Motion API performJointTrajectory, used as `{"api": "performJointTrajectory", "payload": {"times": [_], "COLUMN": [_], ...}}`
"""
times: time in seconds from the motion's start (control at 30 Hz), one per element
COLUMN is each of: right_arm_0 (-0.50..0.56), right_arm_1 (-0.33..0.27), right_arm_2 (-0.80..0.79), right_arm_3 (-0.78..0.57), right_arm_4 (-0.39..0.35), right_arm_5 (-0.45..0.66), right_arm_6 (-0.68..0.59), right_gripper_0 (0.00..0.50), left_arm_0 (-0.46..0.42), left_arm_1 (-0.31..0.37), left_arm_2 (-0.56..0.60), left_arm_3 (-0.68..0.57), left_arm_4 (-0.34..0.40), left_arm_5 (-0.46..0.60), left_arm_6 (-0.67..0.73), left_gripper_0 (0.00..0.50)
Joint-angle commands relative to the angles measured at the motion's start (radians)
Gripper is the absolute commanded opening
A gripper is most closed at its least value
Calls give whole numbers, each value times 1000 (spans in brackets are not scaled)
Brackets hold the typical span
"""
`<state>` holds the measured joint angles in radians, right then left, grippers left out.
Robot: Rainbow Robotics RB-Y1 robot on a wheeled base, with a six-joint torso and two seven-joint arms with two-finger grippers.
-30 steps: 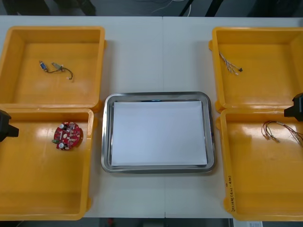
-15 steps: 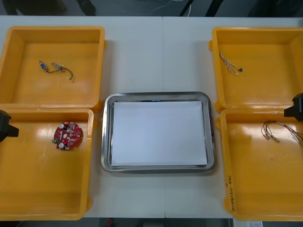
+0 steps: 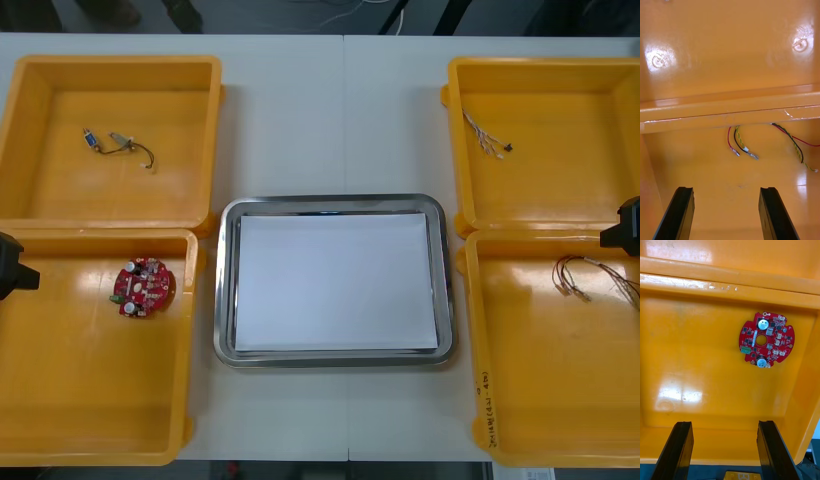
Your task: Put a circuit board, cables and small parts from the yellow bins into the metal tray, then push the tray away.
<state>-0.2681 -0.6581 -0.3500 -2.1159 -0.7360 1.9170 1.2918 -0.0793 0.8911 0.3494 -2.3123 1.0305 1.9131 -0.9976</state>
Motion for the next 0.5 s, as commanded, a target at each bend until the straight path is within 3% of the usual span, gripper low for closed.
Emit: {"api": "performJointTrajectory", "payload": {"times": [0.03, 0.5], "right_arm_0": [10, 10], "right_arm_1": [-34, -34], "right_arm_2": [-30, -30], "right_arm_3": [-10, -10], "right_arm_4": [-8, -8], "right_arm_5": [3, 3], "right_arm_6": [23, 23], "right_gripper_0": [500, 500], "left_arm_0": [16, 16], "left_arm_1": [42, 42], "left_arm_2": [26, 26], "left_arm_3": [-24, -24], "left_arm_4": [-4, -4], "left_arm_5": [7, 7], "left_arm_6": [-62, -62], "left_gripper_0": [500, 500]}}
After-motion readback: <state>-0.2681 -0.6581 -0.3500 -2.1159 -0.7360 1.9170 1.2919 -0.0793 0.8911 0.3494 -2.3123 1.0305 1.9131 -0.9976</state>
